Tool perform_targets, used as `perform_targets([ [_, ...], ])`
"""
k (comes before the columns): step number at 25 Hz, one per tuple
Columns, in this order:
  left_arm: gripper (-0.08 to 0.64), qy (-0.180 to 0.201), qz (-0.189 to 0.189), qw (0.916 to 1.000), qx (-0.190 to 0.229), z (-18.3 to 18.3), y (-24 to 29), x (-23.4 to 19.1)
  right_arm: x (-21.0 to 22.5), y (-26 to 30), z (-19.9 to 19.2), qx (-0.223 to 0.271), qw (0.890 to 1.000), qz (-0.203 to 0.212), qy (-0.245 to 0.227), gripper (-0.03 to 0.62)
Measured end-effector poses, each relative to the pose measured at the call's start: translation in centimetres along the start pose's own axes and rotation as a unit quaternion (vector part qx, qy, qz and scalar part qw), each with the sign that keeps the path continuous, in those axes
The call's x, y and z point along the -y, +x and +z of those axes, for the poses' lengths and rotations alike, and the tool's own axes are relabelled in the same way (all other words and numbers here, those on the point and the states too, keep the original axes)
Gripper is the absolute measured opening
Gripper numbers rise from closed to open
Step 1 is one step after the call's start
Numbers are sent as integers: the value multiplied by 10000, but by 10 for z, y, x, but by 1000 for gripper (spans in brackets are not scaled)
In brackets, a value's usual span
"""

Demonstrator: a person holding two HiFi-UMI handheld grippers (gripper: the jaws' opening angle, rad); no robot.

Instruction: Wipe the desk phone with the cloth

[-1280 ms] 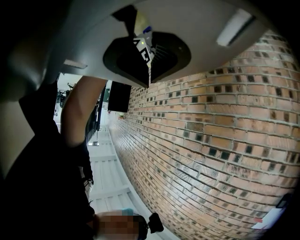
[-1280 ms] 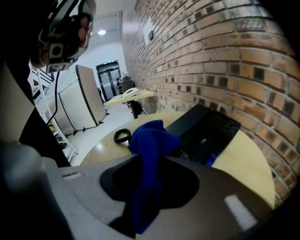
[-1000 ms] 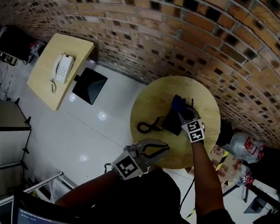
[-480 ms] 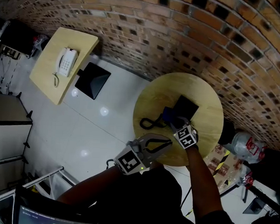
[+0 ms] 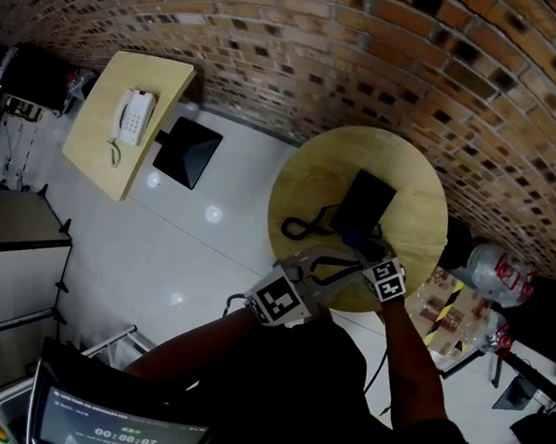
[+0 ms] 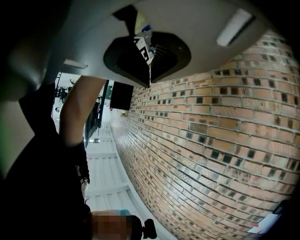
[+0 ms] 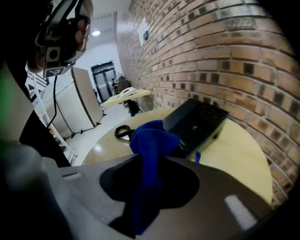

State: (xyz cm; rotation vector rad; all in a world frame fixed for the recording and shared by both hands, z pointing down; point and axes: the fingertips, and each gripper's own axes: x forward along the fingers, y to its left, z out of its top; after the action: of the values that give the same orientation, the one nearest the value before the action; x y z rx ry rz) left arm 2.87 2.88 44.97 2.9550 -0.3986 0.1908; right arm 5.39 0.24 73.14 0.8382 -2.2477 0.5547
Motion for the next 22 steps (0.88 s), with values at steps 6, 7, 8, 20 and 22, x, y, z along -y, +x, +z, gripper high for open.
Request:
perform_targets([
  [6, 5, 13, -207, 9998, 9, 4, 8, 11, 88, -63, -34, 107, 9915, -1004, 821, 95],
  [7, 6, -7, -238, 9997, 16, 5, 9, 12, 103, -73, -36, 125, 9891, -1156, 908, 95],
  [8, 6, -25, -268, 9996, 16, 6, 11, 12, 117, -82, -37, 146, 9866, -1296, 982, 95],
  [20, 5, -132, -206, 9996, -156, -12, 27, 26, 165, -77, -95, -453, 9811, -1237, 1417, 97],
  [22, 5, -148, -171, 9996, -195, -14, 27, 26, 156, -67, -105, -684, 9833, -1112, 1269, 97],
])
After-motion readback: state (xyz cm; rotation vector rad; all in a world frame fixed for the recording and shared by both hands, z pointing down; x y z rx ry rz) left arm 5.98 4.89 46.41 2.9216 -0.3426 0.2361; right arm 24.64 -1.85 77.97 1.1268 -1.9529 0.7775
